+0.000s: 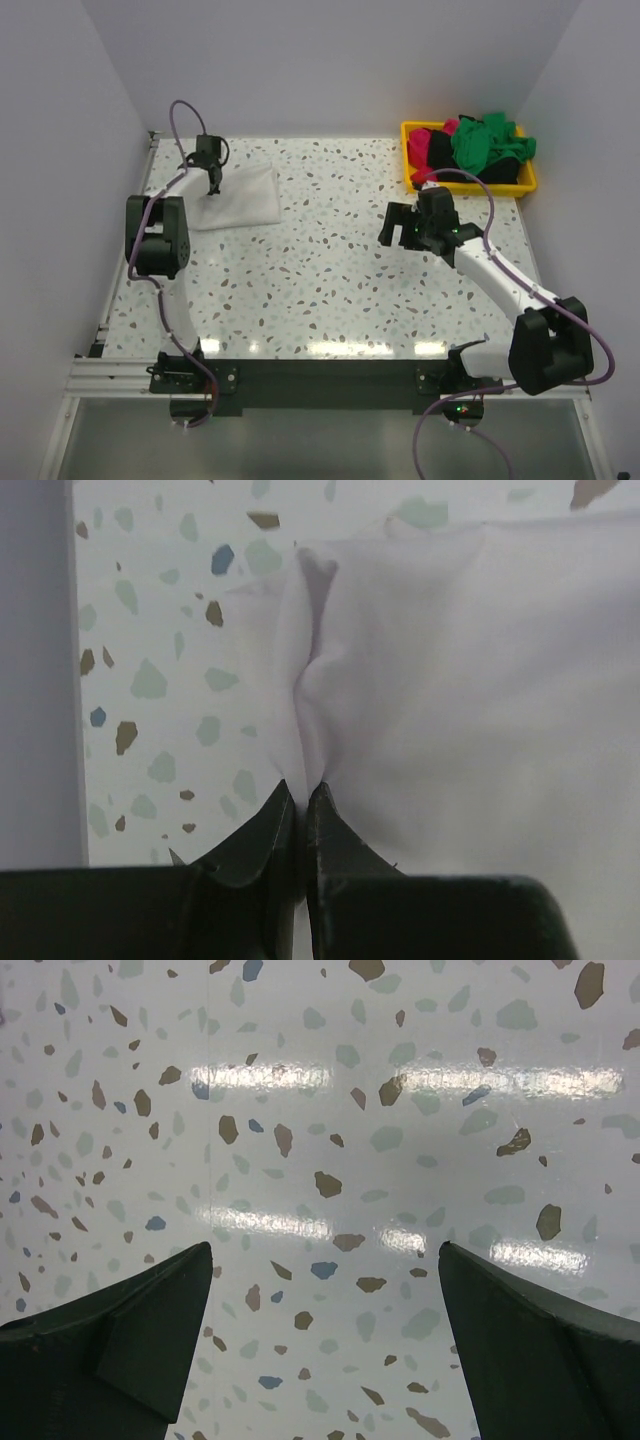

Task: Fold and stack the t-shirts
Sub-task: Neatly place the folded tshirt to the corner

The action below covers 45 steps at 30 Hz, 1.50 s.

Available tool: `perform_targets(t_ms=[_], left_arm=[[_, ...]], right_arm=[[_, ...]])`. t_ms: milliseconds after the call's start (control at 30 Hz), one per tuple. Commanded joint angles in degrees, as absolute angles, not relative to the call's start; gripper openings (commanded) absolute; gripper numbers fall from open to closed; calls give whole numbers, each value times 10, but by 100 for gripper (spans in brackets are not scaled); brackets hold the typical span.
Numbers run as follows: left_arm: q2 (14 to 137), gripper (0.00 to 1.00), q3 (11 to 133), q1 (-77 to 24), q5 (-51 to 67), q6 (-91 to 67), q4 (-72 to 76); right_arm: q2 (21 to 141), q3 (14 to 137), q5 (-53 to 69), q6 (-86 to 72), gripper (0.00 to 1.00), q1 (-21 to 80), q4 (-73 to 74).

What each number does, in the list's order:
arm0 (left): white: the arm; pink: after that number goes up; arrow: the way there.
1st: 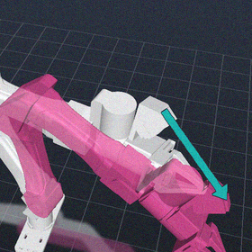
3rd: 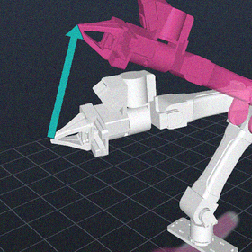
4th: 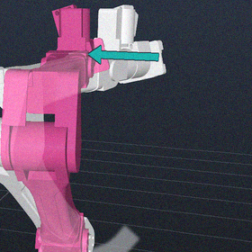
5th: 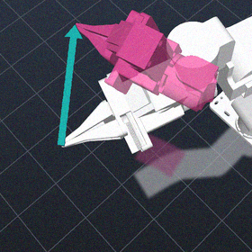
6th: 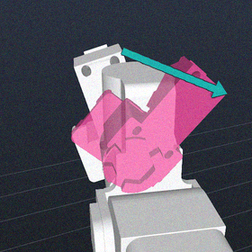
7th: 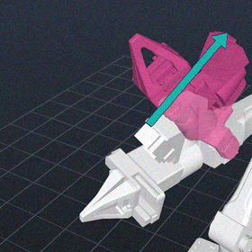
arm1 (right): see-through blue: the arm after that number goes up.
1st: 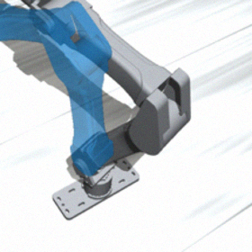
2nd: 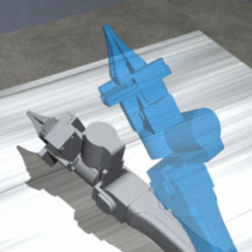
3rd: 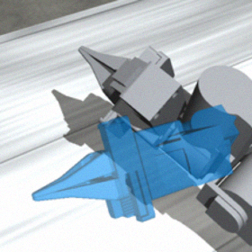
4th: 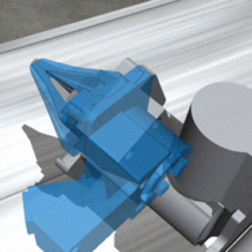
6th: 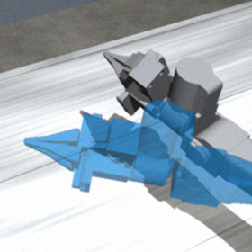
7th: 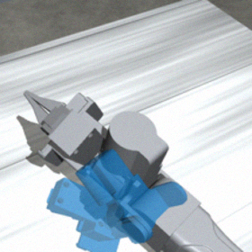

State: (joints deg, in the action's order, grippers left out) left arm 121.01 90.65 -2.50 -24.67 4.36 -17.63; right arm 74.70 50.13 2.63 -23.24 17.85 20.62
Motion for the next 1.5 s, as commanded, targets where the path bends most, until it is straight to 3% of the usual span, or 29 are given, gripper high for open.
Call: perform_targets(t_ms=[0, 267, 400, 567, 767, 933, 1100, 1267, 1467], left_arm=[[1158, 0, 857, -25, -205, 99, -184], [1026, 0, 668, -27, -35, 68, -255], [997, 0, 640, -90, -31, 32, -290], [936, 0, 562, -162, -110, -26, -366], [860, 0, 540, -163, -113, -74, -396], [902, 0, 571, -135, -249, -114, -452], [953, 0, 591, -42, -341, -134, -475], [1003, 0, 617, -28, -375, -99, -451], [1099, 0, 671, 0, -554, -121, -452]], right_arm=[[741, 506, 15, -224, 99, 178, 211], [773, 501, 56, -236, 99, 178, 186], [771, 496, 75, -240, 99, 178, 183], [753, 489, 51, -240, 99, 178, 185], [738, 485, 50, -241, 99, 178, 185], [731, 487, 25, -237, 99, 178, 193], [733, 487, 9, -235, 99, 178, 192], [745, 493, 13, -234, 99, 178, 192], [744, 492, 11, -232, 99, 179, 192]])
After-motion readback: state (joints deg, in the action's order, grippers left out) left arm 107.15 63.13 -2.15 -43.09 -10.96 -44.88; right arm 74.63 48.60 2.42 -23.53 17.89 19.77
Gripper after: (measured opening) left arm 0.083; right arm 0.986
